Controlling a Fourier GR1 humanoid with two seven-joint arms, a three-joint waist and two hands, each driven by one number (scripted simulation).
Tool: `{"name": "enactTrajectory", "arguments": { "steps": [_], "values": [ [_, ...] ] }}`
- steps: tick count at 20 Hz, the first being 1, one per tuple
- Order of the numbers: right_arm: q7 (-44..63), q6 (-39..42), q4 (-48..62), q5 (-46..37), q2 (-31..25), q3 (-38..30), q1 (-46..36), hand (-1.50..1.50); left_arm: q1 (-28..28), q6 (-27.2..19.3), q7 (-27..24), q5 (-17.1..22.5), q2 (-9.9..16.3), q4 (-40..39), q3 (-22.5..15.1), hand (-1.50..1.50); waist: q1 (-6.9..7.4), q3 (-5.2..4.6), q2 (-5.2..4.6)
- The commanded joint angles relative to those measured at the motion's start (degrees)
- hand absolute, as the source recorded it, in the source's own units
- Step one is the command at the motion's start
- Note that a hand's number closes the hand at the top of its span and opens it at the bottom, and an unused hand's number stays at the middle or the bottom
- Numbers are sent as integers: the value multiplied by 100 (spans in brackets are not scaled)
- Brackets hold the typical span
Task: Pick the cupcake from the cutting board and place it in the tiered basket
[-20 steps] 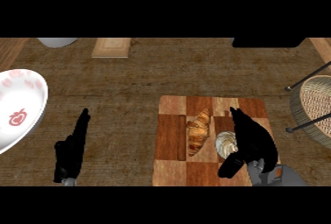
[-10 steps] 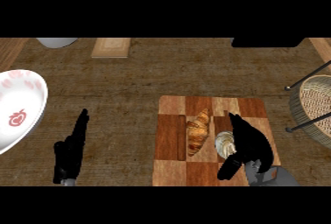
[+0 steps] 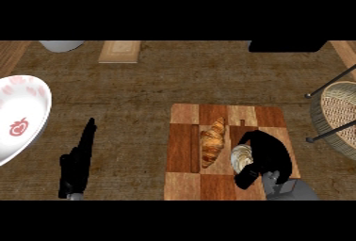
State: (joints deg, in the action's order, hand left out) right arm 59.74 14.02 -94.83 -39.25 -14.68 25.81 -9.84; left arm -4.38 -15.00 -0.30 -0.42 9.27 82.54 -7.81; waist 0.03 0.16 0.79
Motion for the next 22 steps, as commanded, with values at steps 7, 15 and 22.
{"name": "enactTrajectory", "arguments": {
  "steps": [7, 15, 22],
  "values": [
    [-2626, 236, -341, 288, -2429, -805, 1197, 150, -274, 111, 228, 174, 50, -55, 192, 0, -347, 3, -48],
    [-5538, -444, 562, 1420, -3878, -2840, 2068, 150, -594, -116, 107, 146, -61, 110, 260, 0, -575, 21, -17],
    [-7009, 148, 1252, 3562, -4224, -5112, 2267, 150, -762, -22, 76, 132, 36, 221, 259, 0, -574, -14, 32]
  ]
}}
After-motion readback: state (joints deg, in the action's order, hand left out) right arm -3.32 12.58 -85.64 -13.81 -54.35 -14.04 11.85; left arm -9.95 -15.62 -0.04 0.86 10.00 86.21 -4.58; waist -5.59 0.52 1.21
